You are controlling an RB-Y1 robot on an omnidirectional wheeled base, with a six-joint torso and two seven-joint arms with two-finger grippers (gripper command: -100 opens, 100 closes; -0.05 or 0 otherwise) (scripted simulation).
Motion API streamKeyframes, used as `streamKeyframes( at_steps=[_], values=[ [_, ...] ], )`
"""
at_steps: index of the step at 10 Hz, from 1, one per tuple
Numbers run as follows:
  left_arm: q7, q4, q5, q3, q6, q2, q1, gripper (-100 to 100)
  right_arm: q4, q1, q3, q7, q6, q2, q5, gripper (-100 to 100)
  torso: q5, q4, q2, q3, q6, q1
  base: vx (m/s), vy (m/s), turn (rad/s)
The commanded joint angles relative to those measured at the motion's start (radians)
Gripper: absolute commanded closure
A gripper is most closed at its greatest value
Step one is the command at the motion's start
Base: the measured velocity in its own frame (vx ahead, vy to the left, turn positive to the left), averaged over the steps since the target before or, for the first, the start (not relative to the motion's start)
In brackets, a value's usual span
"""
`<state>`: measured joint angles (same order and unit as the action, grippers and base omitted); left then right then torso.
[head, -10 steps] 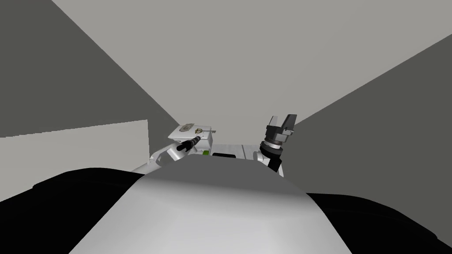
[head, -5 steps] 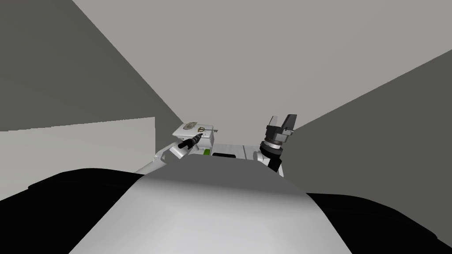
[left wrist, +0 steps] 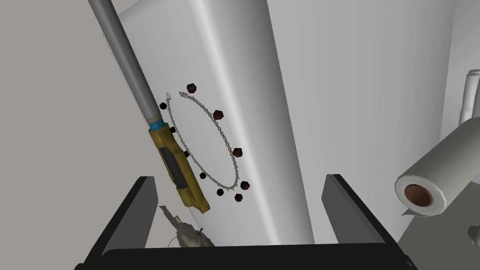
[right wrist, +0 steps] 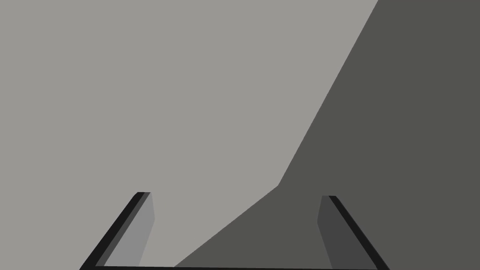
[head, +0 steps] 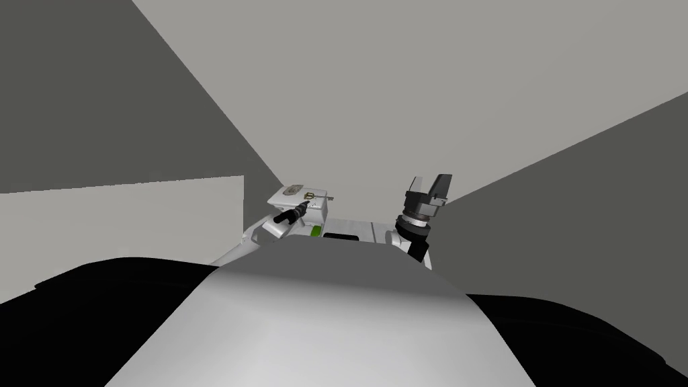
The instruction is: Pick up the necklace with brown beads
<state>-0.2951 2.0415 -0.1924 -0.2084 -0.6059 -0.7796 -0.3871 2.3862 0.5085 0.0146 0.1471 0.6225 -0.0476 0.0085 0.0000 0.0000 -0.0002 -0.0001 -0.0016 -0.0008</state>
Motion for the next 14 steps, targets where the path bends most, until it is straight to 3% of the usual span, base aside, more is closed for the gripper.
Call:
streamKeyframes(
  at_steps=[1,8,9,10,11,13,14],
  values=[
    [-0.018,-0.014,-0.011,0.011,0.011,0.028,0.010,-100,0.000,0.000,0.000,0.000,0.000,0.000,0.000,0,0.000,0.000,0.000,0.000,0.000,0.000,-0.016,0.002,0.074],
    [-0.097,-0.094,-0.068,0.057,0.061,0.158,0.067,-100,0.000,0.000,0.000,0.000,0.000,0.000,0.000,0,0.000,0.000,-0.001,0.000,0.000,0.000,-0.013,0.000,0.080],
    [-0.090,-0.086,-0.065,0.054,0.057,0.146,0.062,-100,0.000,0.000,0.000,0.000,0.000,0.000,0.000,0,0.000,0.000,-0.001,0.000,0.000,0.000,-0.001,-0.002,0.011],
    [-0.092,-0.087,-0.066,0.055,0.057,0.147,0.062,0,0.000,0.000,0.000,0.000,0.000,0.000,0.000,0,0.000,0.000,-0.001,0.000,0.000,0.000,0.000,0.000,0.000],
    [-0.076,-0.137,-0.089,0.031,0.073,0.160,0.112,-100,0.000,0.000,0.000,0.000,0.000,0.000,0.000,0,0.000,0.000,-0.001,-0.001,0.000,0.000,-0.053,0.001,0.022],
    [-0.076,-0.183,-0.089,0.031,0.073,0.160,0.146,-100,0.000,0.000,0.000,0.000,0.000,0.000,0.000,0,0.000,0.001,0.002,0.001,0.001,0.000,-0.052,0.000,0.001],
    [-0.061,-0.220,-0.113,0.007,0.089,0.174,0.190,-100,0.000,0.000,0.000,0.000,0.000,0.000,0.000,0,0.000,0.000,0.002,0.001,0.000,0.000,-0.076,-0.002,0.044]
  ],
)
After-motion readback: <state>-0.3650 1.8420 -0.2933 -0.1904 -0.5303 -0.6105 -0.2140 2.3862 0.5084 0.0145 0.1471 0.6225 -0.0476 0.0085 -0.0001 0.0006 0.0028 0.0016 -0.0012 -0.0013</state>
